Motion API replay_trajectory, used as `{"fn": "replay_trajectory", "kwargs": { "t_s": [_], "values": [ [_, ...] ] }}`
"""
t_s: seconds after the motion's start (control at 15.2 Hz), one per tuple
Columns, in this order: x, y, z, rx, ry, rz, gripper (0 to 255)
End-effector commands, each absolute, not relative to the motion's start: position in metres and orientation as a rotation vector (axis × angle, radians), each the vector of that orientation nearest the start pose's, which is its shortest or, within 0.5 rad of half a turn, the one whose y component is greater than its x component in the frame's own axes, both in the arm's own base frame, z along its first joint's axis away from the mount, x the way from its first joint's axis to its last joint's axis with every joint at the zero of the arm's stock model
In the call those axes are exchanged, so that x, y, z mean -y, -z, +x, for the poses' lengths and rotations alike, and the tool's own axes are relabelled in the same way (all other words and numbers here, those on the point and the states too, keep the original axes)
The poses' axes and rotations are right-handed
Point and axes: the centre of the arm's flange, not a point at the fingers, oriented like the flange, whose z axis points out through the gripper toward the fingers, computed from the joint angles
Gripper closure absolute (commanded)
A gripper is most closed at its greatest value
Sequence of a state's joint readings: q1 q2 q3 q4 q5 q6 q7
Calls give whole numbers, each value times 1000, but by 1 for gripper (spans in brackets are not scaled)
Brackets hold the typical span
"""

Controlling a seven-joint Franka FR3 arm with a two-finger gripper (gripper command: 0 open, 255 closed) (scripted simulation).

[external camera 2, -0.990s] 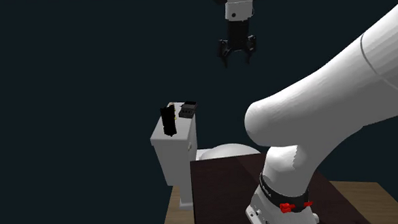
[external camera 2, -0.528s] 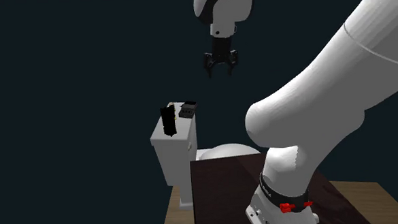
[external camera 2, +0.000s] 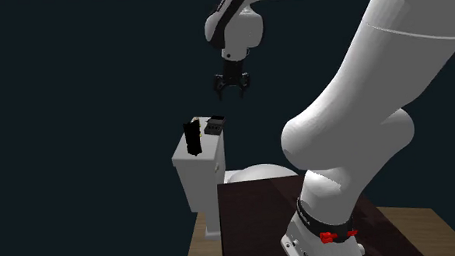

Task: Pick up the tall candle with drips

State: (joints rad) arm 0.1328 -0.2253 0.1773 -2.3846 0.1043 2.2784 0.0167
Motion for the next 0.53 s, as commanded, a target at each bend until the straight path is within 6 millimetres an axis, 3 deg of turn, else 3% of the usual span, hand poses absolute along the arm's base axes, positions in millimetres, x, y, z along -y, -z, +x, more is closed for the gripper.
{"fn": "replay_trajectory", "kwargs": {
  "t_s": [0.0,0.46],
  "values": [
    [-162,-405,467,366,173,-3034,0],
    [-220,-360,512,421,188,-2963,0]
  ]
}}
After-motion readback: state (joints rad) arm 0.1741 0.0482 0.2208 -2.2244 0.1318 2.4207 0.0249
